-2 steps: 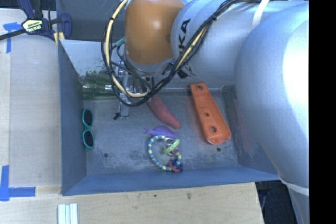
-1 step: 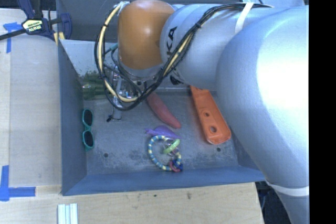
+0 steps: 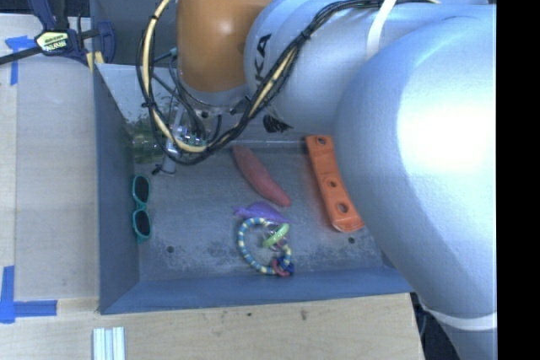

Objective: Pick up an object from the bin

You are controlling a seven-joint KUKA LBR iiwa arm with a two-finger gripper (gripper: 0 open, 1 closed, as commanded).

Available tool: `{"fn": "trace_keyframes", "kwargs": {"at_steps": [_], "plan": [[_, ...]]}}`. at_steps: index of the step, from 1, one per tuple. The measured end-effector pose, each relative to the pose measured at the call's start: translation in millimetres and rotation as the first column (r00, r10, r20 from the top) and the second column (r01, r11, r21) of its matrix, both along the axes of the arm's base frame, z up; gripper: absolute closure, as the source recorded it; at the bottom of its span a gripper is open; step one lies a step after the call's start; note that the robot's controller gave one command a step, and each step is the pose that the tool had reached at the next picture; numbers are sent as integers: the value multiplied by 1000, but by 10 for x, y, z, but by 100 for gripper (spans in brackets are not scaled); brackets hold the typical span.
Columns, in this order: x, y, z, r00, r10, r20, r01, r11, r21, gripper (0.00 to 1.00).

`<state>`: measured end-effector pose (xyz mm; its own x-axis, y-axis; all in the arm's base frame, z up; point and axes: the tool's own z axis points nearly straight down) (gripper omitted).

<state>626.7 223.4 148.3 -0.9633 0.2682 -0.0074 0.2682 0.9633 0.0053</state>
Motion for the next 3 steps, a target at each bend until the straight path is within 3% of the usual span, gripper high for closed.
{"fn": "trace_keyframes", "kwargs": {"at_steps": [1, 2, 3], "plan": [[17, -99, -692, 995, 96, -2, -96, 995, -1, 0], [25, -36, -814, 994, 114, 3, -113, 993, -12, 100], [22, -11, -771, 993, 115, 3, -115, 993, -11, 100]]}}
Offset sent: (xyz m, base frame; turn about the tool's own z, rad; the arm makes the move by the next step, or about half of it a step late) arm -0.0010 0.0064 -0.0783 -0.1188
